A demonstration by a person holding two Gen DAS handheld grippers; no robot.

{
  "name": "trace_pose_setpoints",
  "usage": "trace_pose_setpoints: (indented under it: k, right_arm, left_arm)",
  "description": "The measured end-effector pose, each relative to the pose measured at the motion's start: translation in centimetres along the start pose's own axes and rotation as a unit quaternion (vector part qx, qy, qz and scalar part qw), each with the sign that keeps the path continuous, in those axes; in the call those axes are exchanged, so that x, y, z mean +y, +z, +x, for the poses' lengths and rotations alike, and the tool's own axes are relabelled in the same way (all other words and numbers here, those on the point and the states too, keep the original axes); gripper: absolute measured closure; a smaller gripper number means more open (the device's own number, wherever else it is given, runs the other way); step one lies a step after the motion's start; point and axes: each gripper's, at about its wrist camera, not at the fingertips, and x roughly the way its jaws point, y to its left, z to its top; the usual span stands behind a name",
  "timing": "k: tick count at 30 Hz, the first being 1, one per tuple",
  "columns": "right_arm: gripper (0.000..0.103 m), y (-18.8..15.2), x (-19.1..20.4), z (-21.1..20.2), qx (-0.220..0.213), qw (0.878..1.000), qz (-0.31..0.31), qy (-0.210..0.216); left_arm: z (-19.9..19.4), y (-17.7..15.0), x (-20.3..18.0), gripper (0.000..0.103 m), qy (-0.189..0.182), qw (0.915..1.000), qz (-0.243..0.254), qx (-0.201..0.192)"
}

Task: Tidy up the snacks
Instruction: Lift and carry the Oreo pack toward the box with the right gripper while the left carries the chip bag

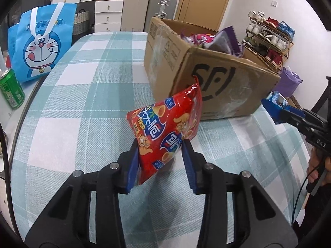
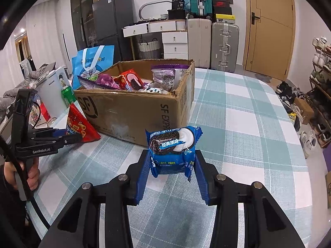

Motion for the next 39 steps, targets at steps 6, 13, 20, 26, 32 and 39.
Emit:
trace_pose_setpoints:
  k: [6, 13, 20, 26, 32, 39]
  right_arm:
    - [0.061, 0.1, -0.2, -0.3, -0.005, 1.0, 0.002, 0.001]
    - [0.061, 0.2, -0.3, -0.6, -0.009, 1.0, 0.002, 0.001]
    - [0.061, 0.2, -0.1, -0.5, -0.007, 1.0, 0.0, 0.002]
    - [0.061, 0.2, -0.1, -0.5, -0.004, 1.0, -0.001, 0.0]
    - [0.061, 0.1, -0.2, -0.2, -0.001, 1.0, -0.001, -0.001]
    - [0.061, 0.2, -0.3, -0.6, -0.009, 1.0, 0.0, -0.001]
  left_arm:
    - [-0.6, -0.4, -1.3, 0.067, -0.014, 0.9997, 0.017, -0.004]
    - [-1.2, -0.5, -2.5, 0.069, -0.024, 0.999, 0.037, -0.008]
    - [-0.3, -0.5, -3.0, 0.047, -0.007, 0.9991, 0.042, 0.007]
    - [0.5, 0.6, -3.3, 0.019, 0.007, 0.999, 0.043, -0.005]
    - [2.1, 1.2, -3.6, 0.043, -0.015, 0.999, 0.04, 0.013]
    - [1.4, 0.7, -3.8, 0.052, -0.03, 0.9984, 0.046, 0.007]
